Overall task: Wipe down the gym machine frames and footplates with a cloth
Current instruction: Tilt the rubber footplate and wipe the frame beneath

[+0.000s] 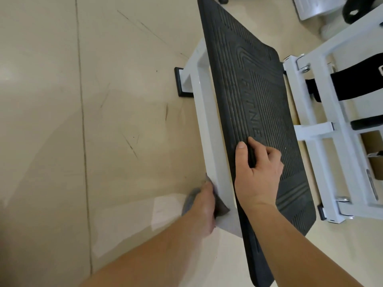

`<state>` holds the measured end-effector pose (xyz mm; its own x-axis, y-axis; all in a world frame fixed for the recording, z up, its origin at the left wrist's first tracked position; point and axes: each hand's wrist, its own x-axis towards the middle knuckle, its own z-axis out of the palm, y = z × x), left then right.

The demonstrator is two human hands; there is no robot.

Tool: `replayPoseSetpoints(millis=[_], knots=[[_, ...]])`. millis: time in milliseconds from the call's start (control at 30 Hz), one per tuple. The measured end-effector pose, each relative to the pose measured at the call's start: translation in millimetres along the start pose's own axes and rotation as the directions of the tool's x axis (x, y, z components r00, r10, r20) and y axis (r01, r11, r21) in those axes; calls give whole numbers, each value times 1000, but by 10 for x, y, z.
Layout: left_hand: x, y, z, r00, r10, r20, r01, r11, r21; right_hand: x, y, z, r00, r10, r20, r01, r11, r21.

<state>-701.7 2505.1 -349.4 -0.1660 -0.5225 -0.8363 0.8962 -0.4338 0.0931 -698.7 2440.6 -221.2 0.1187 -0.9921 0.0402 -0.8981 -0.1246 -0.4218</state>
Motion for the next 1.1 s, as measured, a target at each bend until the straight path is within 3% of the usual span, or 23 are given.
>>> replayPoseSetpoints(millis=[100,167,267,333,400,500,633,700,833,900,1000,1100], knots=[[-285,-33,113,978,174,112,-159,978,-131,9,-10,-10,1000,6,-4,-6,1000,10],[-492,-329,157,950,221,221,-199,973,-116,-5,-16,-24,1000,-2,3,2,1000,3],[-461,-549,144,918,301,259,-334,938,95,2,-21,-24,1000,-5,4,5,1000,-5],[-423,-492,33,926,275,260,-329,924,194,-5,-11,-23,1000,-4,11,4,1000,-10],[-318,-533,-68,939,306,159,-331,928,169,-10,-6,-34,1000,-2,11,1,1000,9],[-499,-452,-97,960,231,158,-276,874,400,-8,-10,-23,1000,-6,17,5,1000,16],[-681,-626,-40,858,456,235,-513,744,428,-3,-18,-14,1000,-3,13,3,1000,13],[-633,-597,-116,855,463,232,-515,712,477,-8,-32,-21,1000,0,12,0,1000,9],[-300,-145,-126,967,256,-13,-206,805,557,-17,-47,-31,1000,11,24,-11,1000,6],[-173,149,-99,929,369,-33,-252,693,676,-17,-35,-37,1000,7,24,-7,1000,8],[-174,452,-146,837,542,76,-410,528,744,-7,-35,-30,1000,1,11,-1,1000,10],[-182,637,-308,661,697,278,-562,215,798,-34,-60,-24,1000,-18,10,17,1000,17]])
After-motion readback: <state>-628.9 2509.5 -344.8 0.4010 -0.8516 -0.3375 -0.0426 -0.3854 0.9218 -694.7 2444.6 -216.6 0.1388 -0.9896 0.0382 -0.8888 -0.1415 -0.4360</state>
